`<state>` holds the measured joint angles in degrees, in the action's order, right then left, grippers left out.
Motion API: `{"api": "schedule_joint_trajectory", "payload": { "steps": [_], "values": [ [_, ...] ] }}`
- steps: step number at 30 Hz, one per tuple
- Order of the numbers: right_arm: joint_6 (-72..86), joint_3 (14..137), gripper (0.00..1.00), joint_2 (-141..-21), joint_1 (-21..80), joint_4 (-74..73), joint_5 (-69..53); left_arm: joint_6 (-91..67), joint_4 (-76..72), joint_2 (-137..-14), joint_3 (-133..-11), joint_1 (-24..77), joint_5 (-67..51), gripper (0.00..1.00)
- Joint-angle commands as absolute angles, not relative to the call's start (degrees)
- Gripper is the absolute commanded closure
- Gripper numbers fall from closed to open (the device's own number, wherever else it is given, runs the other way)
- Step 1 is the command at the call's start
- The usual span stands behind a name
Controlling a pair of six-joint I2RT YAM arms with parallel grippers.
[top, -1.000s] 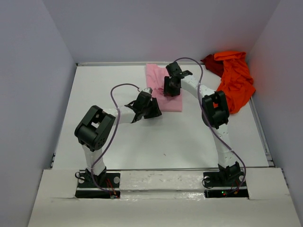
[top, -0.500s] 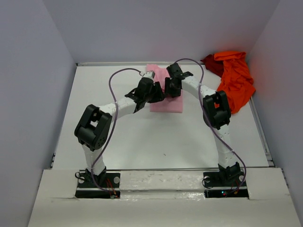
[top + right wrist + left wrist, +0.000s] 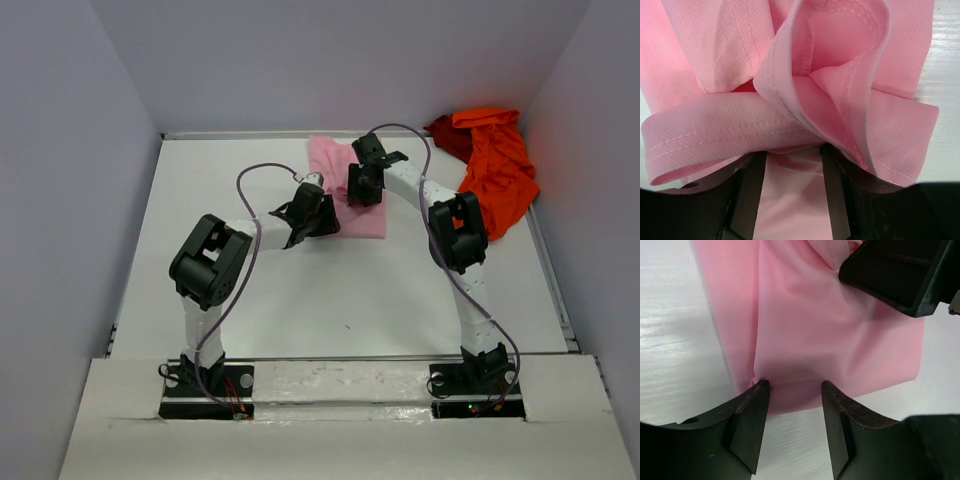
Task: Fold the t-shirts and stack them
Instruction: Fold the rectangle-folded T-shirt at the center of the board.
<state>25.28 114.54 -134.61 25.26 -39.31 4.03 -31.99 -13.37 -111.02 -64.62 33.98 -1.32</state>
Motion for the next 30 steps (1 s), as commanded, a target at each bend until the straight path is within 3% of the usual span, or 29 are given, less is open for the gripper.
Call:
{"api": "schedule_joint_trajectory", "payload": {
  "steps": [1,16,30],
  "values": [
    [24.8,114.3,0.46,-133.1,25.3,-39.6,3.3,-30.7,-16.6,-112.0,-63.7,34.5,2.0,0.42],
    [21.7,126.7,0.46,-139.6,23.0,-38.7,3.8,-30.1,-10.8,-116.7,-63.3,36.1,1.8,0.42],
    [21.4,138.9,0.44,-147.3,19.4,-34.5,0.4,-30.4,-11.2,-112.7,-54.9,38.8,1.1,0.42]
  ]
}}
